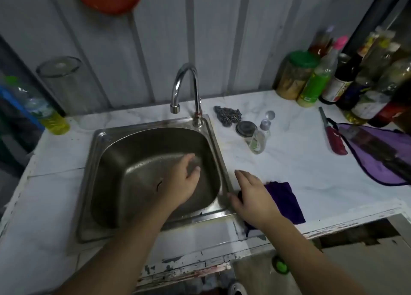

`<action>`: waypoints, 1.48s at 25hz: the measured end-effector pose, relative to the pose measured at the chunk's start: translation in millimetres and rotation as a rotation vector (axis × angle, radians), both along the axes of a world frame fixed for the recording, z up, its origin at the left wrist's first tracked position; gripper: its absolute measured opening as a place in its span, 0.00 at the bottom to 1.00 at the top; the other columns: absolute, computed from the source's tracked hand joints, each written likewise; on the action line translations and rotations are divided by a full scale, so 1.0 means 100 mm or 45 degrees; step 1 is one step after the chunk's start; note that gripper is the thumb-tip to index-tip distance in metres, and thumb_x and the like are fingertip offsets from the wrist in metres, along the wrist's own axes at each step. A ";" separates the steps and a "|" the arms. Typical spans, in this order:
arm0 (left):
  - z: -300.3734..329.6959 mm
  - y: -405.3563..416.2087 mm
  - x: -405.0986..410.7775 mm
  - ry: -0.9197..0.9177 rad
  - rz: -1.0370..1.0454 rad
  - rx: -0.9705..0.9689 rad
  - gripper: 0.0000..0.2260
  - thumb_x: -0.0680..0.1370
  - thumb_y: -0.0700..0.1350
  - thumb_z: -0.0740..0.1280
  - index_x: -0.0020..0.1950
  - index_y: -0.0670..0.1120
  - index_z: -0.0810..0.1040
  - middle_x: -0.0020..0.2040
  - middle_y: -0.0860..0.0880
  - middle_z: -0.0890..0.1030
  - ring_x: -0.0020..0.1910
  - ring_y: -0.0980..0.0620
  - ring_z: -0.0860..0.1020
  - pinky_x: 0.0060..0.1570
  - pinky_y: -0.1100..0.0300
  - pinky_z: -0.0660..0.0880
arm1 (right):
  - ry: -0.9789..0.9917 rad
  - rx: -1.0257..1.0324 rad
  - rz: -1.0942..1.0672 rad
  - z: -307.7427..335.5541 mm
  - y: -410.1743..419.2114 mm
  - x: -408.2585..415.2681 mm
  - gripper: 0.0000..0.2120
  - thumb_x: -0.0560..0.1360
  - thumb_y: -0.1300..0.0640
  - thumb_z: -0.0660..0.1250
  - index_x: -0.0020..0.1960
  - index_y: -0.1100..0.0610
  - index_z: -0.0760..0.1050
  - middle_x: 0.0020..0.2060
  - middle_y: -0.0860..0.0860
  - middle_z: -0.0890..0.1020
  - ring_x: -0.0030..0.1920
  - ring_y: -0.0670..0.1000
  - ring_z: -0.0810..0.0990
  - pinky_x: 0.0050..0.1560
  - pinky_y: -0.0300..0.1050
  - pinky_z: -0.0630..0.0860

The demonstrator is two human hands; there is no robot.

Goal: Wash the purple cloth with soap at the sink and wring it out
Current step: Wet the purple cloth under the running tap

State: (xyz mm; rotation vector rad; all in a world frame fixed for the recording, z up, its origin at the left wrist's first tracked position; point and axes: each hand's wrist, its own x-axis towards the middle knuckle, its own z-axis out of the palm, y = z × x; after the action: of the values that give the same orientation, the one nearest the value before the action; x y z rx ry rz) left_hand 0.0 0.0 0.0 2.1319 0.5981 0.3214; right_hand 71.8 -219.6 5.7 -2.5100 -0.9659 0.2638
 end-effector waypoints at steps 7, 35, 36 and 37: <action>-0.37 -0.20 0.00 0.133 -0.017 -0.103 0.23 0.78 0.53 0.65 0.73 0.53 0.72 0.54 0.53 0.81 0.49 0.62 0.77 0.49 0.60 0.72 | -0.064 -0.314 -0.234 -0.61 -0.37 -0.19 0.30 0.79 0.44 0.61 0.75 0.61 0.67 0.77 0.58 0.67 0.78 0.62 0.61 0.76 0.60 0.60; 0.39 0.70 -0.12 -0.094 -0.120 -0.843 0.09 0.74 0.54 0.73 0.53 0.55 0.85 0.50 0.47 0.88 0.50 0.46 0.86 0.49 0.52 0.83 | 1.004 0.925 -0.285 0.70 1.67 0.30 0.06 0.79 0.60 0.67 0.46 0.56 0.82 0.33 0.50 0.85 0.36 0.49 0.82 0.38 0.42 0.78; 0.40 0.71 -0.11 -0.108 -0.052 -0.911 0.07 0.76 0.50 0.73 0.53 0.54 0.85 0.50 0.46 0.88 0.49 0.44 0.86 0.48 0.52 0.83 | 1.031 0.905 -0.295 0.70 1.71 0.33 0.05 0.78 0.58 0.68 0.45 0.57 0.82 0.35 0.52 0.85 0.38 0.51 0.83 0.40 0.45 0.79; 0.42 0.73 -0.09 -0.123 0.014 -0.992 0.06 0.77 0.47 0.72 0.54 0.52 0.85 0.49 0.44 0.88 0.49 0.43 0.86 0.47 0.52 0.84 | 1.059 0.875 -0.292 0.71 1.76 0.36 0.07 0.76 0.54 0.70 0.46 0.57 0.82 0.38 0.55 0.86 0.40 0.53 0.83 0.43 0.49 0.80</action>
State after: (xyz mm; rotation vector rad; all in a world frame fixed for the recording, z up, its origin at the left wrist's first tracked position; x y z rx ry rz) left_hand -8.9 72.8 42.3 1.3573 0.5600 0.1550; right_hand 107.5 -43.7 76.3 -1.6066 -0.3286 0.6908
